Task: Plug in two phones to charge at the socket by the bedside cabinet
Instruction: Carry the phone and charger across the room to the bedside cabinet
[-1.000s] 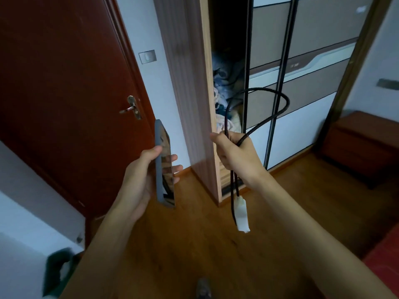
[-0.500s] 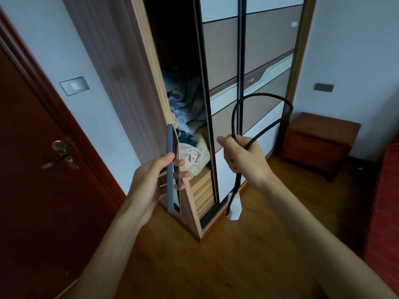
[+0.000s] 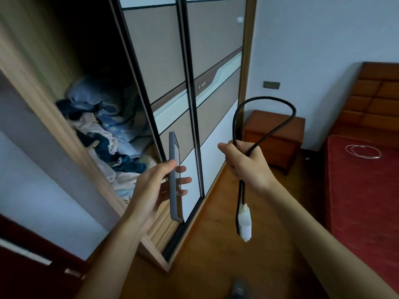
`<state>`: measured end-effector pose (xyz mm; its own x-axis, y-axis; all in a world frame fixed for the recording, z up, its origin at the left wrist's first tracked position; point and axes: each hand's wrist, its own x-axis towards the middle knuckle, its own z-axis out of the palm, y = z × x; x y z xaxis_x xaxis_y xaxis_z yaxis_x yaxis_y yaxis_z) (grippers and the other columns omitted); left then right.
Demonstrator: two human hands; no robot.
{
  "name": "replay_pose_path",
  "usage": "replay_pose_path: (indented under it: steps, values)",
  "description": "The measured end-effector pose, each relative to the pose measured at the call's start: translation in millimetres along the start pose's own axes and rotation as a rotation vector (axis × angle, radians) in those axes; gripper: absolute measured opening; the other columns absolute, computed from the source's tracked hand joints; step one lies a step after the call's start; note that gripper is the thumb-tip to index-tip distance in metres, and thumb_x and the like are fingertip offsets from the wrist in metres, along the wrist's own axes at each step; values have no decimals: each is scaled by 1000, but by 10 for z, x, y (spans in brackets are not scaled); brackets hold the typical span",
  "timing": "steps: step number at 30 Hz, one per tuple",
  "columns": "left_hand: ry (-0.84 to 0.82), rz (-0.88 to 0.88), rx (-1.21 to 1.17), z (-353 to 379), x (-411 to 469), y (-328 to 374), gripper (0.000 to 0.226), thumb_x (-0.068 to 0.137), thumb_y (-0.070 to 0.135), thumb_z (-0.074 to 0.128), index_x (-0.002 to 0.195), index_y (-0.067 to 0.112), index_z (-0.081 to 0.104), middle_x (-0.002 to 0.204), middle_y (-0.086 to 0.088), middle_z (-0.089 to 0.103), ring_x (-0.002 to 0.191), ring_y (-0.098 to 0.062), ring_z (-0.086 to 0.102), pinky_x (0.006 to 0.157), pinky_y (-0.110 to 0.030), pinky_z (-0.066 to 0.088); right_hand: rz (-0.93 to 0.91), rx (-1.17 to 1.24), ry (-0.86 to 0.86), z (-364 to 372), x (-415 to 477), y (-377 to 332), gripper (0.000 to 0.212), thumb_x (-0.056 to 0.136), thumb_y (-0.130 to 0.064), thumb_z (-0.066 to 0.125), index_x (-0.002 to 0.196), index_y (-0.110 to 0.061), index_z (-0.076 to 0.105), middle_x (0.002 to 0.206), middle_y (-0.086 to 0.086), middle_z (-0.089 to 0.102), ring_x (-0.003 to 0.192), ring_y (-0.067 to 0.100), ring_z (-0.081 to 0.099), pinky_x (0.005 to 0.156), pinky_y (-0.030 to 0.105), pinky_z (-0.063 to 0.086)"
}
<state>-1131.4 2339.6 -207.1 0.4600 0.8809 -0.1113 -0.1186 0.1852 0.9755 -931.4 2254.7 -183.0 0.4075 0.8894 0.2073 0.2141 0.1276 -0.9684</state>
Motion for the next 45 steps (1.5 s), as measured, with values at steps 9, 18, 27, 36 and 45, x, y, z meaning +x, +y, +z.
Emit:
replay_pose_path:
  steps: [9,18,27,36,45]
  values:
    - [-93,-3,-19,1055,1631,97,45,84,42,66,119,13,66,116,-18,74,102,-34,75,84,-49,60,14,-23,93,-1044,1278,310,42,100,-22,54,64,-4,47,58,12,35,46,14,29,45,22,28]
    - [-168,-34,18,1733,2991,134,52,83,45,64,123,13,64,117,-14,75,103,-33,74,93,-49,56,33,-3,216,-1753,2433,687,44,100,-23,55,68,6,46,64,13,40,53,26,30,47,25,28]
    - [-282,-57,29,2293,4755,121,58,83,49,62,129,13,62,117,-12,75,104,-33,74,91,-49,58,60,-15,266,-2196,3807,1175,41,101,-24,54,63,-10,49,53,4,39,43,11,35,43,17,31]
    - [-422,-97,2,2883,6334,282,53,81,47,61,127,20,59,115,-11,76,103,-32,74,87,-46,59,124,-20,381,-2577,5056,1537,48,101,-26,55,55,-19,46,51,-2,38,42,9,33,43,19,30]
    - [-478,-176,31,3287,7360,68,46,83,50,61,121,24,62,115,-10,76,103,-32,75,84,-46,61,190,24,491,-3089,5997,1947,55,101,-37,53,48,-28,46,48,-10,36,41,6,31,41,17,27]
